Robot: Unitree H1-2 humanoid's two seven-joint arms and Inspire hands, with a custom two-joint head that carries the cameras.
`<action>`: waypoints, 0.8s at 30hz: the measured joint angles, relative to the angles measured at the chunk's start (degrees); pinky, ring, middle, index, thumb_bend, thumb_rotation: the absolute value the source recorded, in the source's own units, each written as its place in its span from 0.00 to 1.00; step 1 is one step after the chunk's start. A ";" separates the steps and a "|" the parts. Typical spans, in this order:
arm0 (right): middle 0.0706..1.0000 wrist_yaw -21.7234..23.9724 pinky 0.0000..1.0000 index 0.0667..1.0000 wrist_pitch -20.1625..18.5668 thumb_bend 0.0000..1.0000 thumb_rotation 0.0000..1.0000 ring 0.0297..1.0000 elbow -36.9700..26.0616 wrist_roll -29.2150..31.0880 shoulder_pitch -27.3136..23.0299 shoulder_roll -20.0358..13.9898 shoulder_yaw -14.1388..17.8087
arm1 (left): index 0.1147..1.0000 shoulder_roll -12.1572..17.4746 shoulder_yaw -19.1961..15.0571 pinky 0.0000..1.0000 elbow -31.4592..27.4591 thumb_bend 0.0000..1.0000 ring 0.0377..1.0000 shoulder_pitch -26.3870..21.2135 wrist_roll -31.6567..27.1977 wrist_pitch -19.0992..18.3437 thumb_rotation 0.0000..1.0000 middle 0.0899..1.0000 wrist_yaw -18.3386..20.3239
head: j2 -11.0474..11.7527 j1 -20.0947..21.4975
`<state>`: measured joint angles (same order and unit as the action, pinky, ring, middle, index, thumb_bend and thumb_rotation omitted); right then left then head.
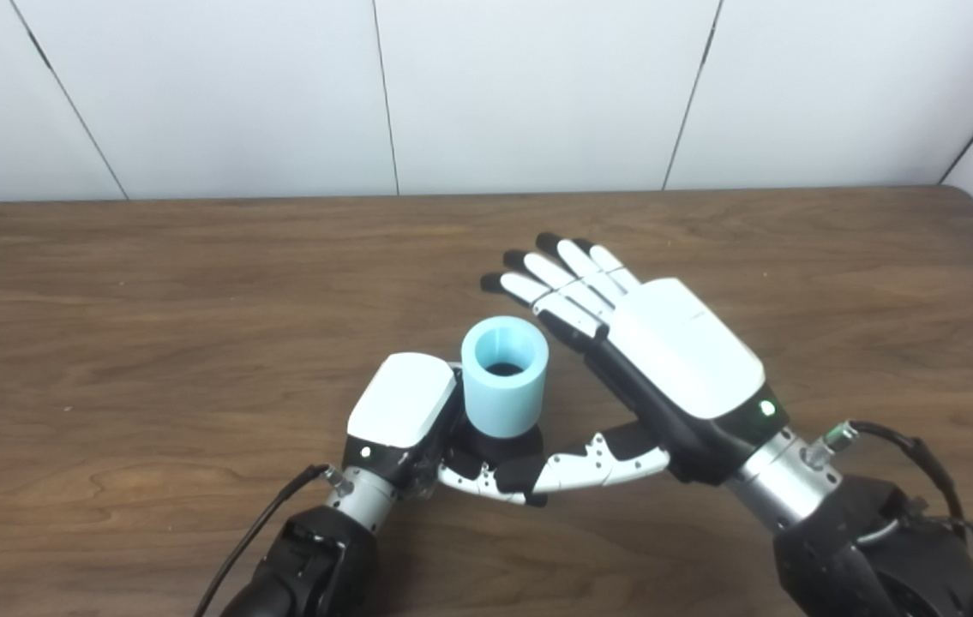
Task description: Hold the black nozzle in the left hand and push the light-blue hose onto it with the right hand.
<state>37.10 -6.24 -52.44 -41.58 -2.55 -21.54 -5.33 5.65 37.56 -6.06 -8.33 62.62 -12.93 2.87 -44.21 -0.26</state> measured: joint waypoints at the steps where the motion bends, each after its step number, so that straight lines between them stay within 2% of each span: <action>1: 0.95 0.51 1.00 0.89 0.15 0.70 1.00 1.00 0.00 -0.01 0.00 0.01 -0.09 | 0.42 0.00 0.00 0.29 0.00 0.52 0.35 -0.01 -0.01 0.00 0.00 0.36 0.00 | 0.00 0.00; 14: 0.96 4.29 1.00 0.90 2.56 0.69 1.00 1.00 0.04 -0.81 0.86 0.03 -1.49 | 0.42 0.02 0.00 0.28 0.00 0.52 0.35 -0.04 -0.12 0.04 0.00 0.36 0.01 | -0.09 -0.09; 15: 0.95 4.42 1.00 0.90 2.63 0.69 1.00 1.00 0.08 -0.85 1.07 0.03 -1.52 | 0.42 0.03 0.01 0.29 0.00 0.52 0.37 -0.04 -0.12 0.04 0.00 0.40 0.01 | -0.17 -0.09; 17: 0.95 4.83 1.00 0.90 2.69 0.70 1.00 1.00 0.18 -0.87 1.41 0.02 -1.62 | 0.42 0.03 0.02 0.30 0.00 0.53 0.37 -0.04 -0.12 0.04 0.00 0.41 0.02 | -0.18 -0.18; 20: 0.96 5.10 1.00 0.90 2.68 0.69 1.00 1.00 0.27 -0.78 1.69 0.04 -1.74 | 0.42 0.04 0.02 0.29 0.00 0.52 0.36 -0.05 -0.11 0.02 0.00 0.36 0.13 | -0.26 -0.18; 24: 0.96 5.20 1.00 0.90 2.66 0.68 1.00 1.00 0.27 -0.42 1.77 0.08 -1.78 | 0.42 0.03 0.00 0.29 -0.02 0.52 0.36 -0.11 -0.12 -0.02 0.00 0.35 0.30 | -0.35 -0.35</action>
<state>42.30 -3.58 -52.17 -41.99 -0.78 -21.46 -7.10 5.68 37.56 -6.08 -8.44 62.51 -12.95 3.16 -44.56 -0.61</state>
